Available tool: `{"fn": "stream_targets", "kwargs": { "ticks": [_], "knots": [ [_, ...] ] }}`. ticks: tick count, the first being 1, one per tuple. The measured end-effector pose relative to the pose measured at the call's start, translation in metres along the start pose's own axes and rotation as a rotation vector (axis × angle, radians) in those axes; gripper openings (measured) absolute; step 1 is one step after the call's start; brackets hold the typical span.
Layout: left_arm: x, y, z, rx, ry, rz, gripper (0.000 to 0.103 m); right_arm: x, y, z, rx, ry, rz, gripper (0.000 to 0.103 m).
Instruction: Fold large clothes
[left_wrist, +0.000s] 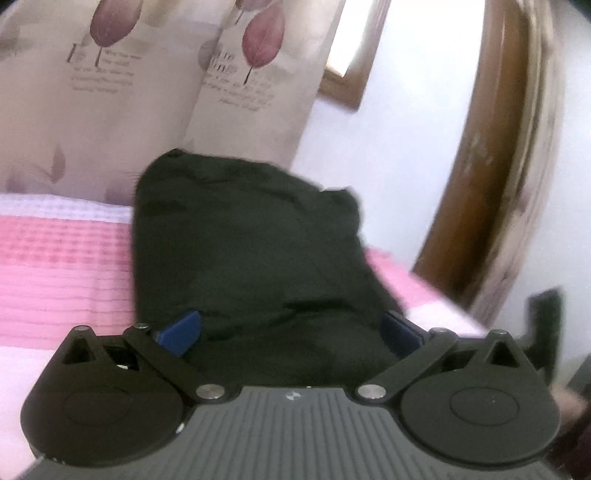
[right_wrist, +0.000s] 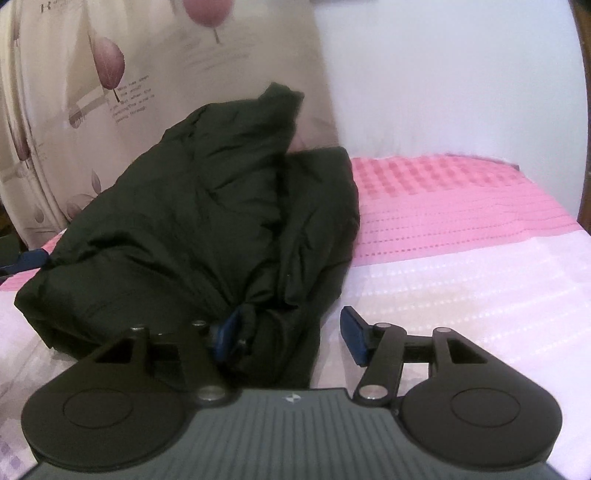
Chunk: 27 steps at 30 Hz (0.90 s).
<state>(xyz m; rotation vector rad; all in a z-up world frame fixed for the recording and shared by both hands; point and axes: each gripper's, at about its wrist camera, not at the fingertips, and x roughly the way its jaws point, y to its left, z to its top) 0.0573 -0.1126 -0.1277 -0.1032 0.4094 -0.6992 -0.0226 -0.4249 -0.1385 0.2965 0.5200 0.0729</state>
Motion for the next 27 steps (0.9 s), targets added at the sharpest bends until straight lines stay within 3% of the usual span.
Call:
{"fn": "stream_targets", "kwargs": {
  "ticks": [7, 15, 27],
  "knots": [
    [0.017, -0.001, -0.012, 0.112, 0.058, 0.074, 0.101, -0.001, -0.001, -0.002, 0.019, -0.008, -0.050, 0.081],
    [0.018, 0.000, -0.010, 0.122, 0.074, 0.086, 0.102, 0.005, -0.007, -0.001, 0.049, 0.007, -0.071, 0.094],
    [0.017, -0.002, -0.010, 0.131, 0.079, 0.089, 0.103, 0.006, -0.006, -0.001, 0.055, 0.001, -0.104, 0.102]
  ]
}}
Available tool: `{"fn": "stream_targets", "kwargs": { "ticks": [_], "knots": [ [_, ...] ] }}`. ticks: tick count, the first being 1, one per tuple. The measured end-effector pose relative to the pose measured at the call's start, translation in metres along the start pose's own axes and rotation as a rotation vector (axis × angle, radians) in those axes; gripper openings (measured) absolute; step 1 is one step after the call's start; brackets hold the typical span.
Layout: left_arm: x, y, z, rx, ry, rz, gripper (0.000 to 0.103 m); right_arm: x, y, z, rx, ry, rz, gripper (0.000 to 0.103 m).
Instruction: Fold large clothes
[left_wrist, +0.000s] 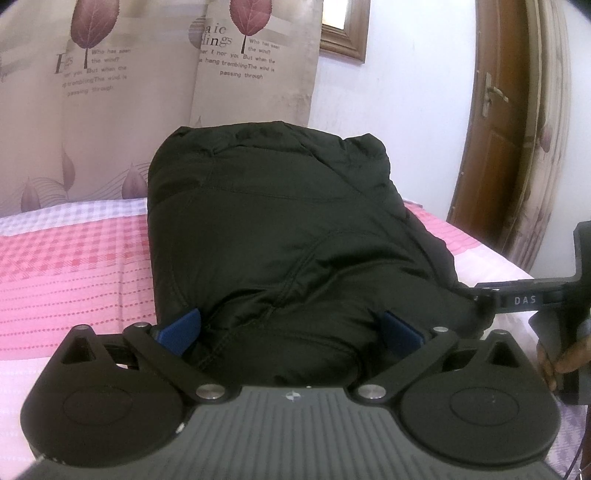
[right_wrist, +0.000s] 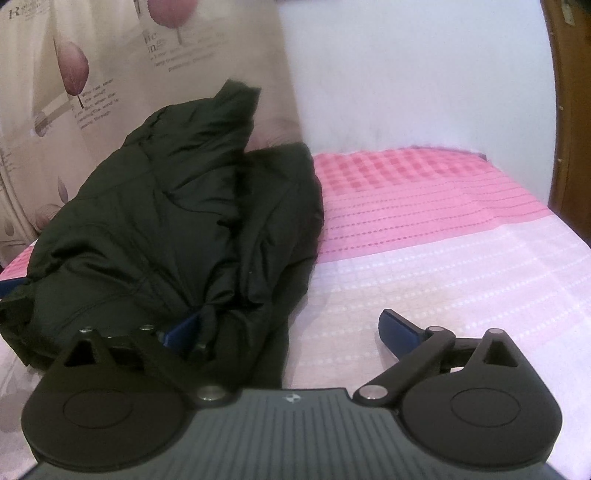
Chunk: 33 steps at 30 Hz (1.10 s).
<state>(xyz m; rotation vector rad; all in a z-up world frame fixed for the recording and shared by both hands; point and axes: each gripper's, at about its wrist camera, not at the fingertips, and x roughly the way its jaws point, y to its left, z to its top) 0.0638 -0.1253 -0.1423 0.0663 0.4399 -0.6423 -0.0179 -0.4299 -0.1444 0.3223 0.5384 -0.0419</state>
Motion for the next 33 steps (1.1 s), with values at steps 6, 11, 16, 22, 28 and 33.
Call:
{"fn": "stream_targets", "kwargs": {
  "ticks": [6, 11, 16, 22, 28, 33],
  "knots": [
    [0.000, 0.001, 0.000, 0.010, 0.006, 0.004, 0.103, -0.002, 0.002, -0.001, -0.016, -0.018, -0.016, 0.103],
    [0.001, -0.002, 0.001, 0.026, 0.014, 0.023, 0.103, -0.005, 0.004, -0.002, -0.028, -0.029, -0.024, 0.103],
    [0.002, -0.005, 0.002, 0.036, 0.023, 0.041, 0.103, -0.006, 0.007, -0.003, -0.040, -0.039, -0.033, 0.103],
    [0.002, -0.006, 0.006, 0.033, 0.042, 0.051, 0.103, -0.007, 0.007, -0.003, -0.039, -0.042, -0.035, 0.103],
    [-0.012, -0.002, 0.025, 0.011, 0.014, 0.059, 0.103, -0.008, -0.003, 0.003, 0.017, -0.027, 0.017, 0.103],
    [-0.011, 0.004, 0.045, 0.052, -0.002, 0.090, 0.103, -0.009, -0.020, 0.016, 0.120, -0.006, 0.129, 0.103]
  ]
}}
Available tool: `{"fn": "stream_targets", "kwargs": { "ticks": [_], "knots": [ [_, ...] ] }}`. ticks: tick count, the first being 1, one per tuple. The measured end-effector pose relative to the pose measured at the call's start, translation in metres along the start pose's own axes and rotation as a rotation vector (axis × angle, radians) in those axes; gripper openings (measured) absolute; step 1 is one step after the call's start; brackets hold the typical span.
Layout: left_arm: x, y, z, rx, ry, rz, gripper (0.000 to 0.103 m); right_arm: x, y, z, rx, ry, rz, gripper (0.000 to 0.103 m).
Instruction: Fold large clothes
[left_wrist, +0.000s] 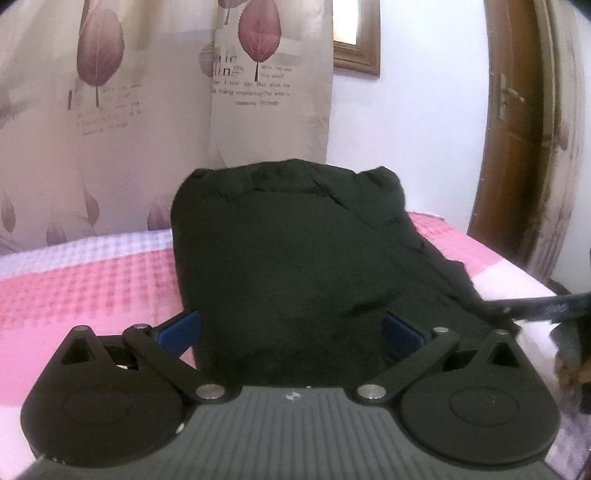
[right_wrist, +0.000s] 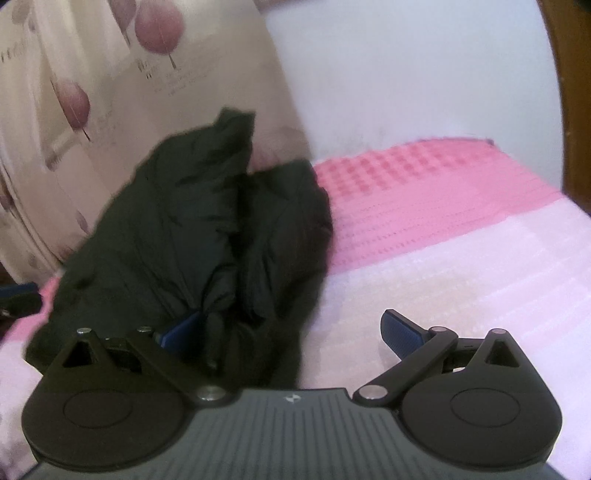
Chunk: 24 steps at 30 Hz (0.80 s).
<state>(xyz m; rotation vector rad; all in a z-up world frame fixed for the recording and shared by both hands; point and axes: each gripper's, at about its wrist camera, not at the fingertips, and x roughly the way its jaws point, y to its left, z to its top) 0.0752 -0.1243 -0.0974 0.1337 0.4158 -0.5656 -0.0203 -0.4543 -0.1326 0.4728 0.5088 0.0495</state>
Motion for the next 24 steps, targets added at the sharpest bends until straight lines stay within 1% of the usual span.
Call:
{"fn": "stream_targets", "kwargs": {
  "ticks": [2, 4, 7, 10, 12, 17, 22, 24],
  "knots": [
    [0.009, 0.006, 0.007, -0.003, 0.023, 0.019, 0.103, -0.001, -0.004, 0.008, 0.025, -0.011, 0.036, 0.103],
    [0.018, 0.015, 0.012, -0.028, 0.036, 0.011, 0.103, 0.000, -0.008, 0.020, 0.038, -0.010, 0.057, 0.103],
    [0.033, 0.032, 0.020, -0.095, 0.063, -0.023, 0.103, 0.013, -0.013, 0.039, 0.050, 0.028, 0.084, 0.103],
    [0.049, 0.048, 0.025, -0.156, 0.105, -0.025, 0.103, 0.032, -0.019, 0.053, 0.079, 0.079, 0.117, 0.103],
    [0.060, 0.056, 0.026, -0.183, 0.137, -0.045, 0.103, 0.046, -0.023, 0.060, 0.089, 0.097, 0.137, 0.103],
    [0.078, 0.069, 0.030, -0.220, 0.160, -0.093, 0.103, 0.072, -0.027, 0.069, 0.112, 0.138, 0.185, 0.103],
    [0.095, 0.079, 0.032, -0.253, 0.176, -0.161, 0.103, 0.094, -0.033, 0.072, 0.173, 0.196, 0.270, 0.103],
    [0.101, 0.082, 0.032, -0.257, 0.177, -0.184, 0.103, 0.104, -0.036, 0.072, 0.197, 0.219, 0.285, 0.103]
  ]
}}
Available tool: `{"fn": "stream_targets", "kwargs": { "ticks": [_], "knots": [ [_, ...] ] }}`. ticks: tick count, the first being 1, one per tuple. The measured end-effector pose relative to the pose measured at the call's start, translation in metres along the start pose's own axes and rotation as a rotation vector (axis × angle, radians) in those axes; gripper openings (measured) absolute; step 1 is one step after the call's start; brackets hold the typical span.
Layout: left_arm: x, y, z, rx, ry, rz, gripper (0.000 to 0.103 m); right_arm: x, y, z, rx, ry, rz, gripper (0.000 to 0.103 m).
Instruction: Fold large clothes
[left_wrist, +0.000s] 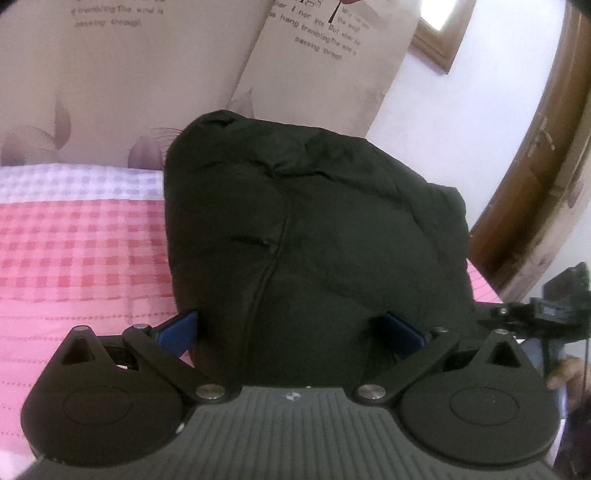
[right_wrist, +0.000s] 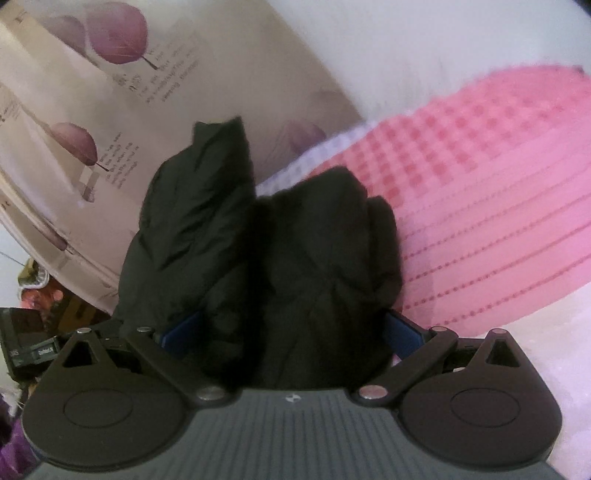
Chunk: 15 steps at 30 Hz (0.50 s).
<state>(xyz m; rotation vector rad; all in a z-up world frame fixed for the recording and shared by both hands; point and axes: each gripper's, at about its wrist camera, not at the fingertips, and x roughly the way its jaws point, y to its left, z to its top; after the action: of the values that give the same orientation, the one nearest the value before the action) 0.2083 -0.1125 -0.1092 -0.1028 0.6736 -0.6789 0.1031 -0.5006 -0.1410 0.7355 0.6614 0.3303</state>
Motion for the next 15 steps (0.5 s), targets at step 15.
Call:
{"fn": "stream_targets", "kwargs": {
  "ticks": [15],
  "knots": [
    [0.006, 0.033, -0.010, -0.103, -0.065, -0.167, 0.086, 0.026, 0.006, -0.006, -0.008, 0.011, 0.047, 0.091]
  ]
}}
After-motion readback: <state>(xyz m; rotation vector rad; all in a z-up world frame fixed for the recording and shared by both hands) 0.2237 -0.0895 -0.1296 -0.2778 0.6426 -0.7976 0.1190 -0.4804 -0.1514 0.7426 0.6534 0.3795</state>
